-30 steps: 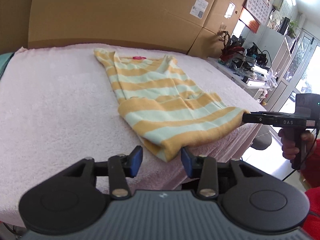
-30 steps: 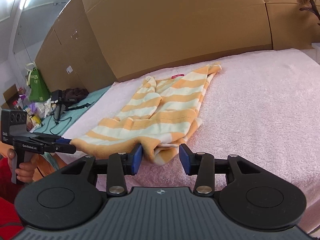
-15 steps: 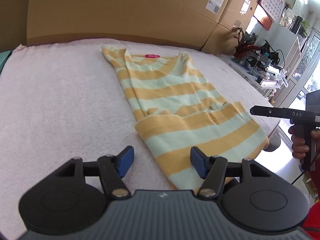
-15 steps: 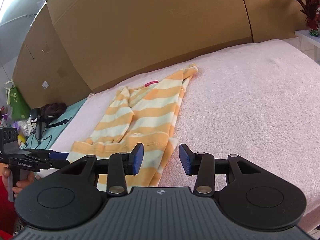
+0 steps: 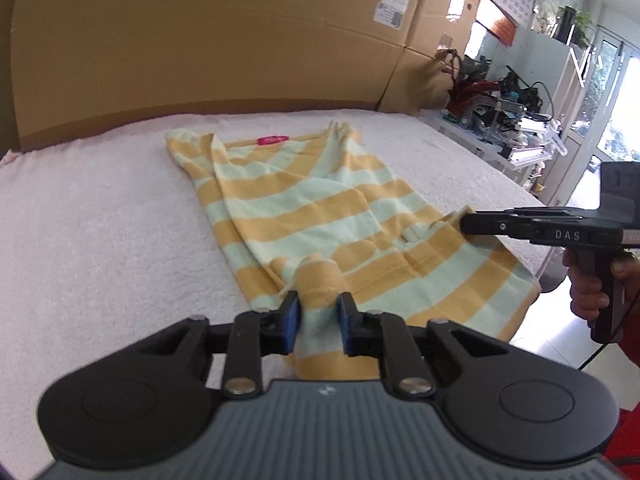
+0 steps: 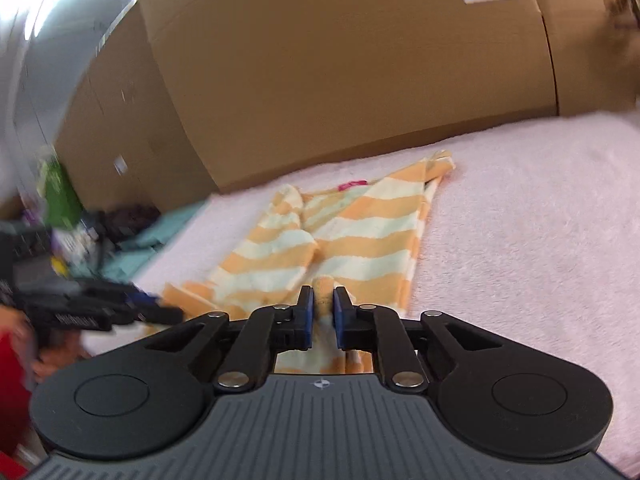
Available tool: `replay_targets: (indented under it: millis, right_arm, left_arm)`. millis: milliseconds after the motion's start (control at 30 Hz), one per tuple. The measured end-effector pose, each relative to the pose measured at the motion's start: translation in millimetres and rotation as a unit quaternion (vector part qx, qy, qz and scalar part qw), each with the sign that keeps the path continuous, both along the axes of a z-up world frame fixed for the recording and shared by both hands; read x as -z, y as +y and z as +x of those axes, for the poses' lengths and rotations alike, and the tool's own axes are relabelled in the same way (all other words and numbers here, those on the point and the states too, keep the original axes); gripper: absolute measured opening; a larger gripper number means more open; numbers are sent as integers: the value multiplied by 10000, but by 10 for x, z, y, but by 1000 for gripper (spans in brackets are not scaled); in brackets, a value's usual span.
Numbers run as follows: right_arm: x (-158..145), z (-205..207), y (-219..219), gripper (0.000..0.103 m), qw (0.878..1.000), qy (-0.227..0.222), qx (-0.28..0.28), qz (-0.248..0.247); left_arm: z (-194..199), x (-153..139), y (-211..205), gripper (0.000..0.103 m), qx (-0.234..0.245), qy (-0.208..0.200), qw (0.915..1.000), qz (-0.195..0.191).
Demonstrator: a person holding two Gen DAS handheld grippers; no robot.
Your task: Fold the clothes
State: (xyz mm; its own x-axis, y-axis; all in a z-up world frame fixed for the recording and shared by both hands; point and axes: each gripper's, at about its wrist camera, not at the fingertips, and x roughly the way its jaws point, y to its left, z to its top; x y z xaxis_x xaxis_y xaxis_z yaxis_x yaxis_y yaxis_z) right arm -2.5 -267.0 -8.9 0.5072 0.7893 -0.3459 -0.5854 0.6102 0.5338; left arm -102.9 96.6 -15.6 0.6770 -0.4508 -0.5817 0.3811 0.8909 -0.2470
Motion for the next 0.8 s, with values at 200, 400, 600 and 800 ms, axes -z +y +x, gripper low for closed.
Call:
replay_targets:
  millis: [200, 400, 600, 800]
  right_arm:
    - [152, 166, -111, 13, 9979, 535, 361, 24]
    - [136, 14, 78, 49, 9942, -240, 320, -998]
    - [121, -60, 204, 18, 9895, -691, 237, -1251]
    - [81, 39, -28, 16, 9998, -80, 167, -81]
  left_arm:
    - [145, 154, 288, 29, 46, 178, 9967, -788]
    - [-75, 0, 310, 18, -169, -55, 9993, -323]
    - [-79, -158, 105, 18, 200, -494, 9985, -137]
    - [243, 214, 274, 22, 121, 186, 9971, -732]
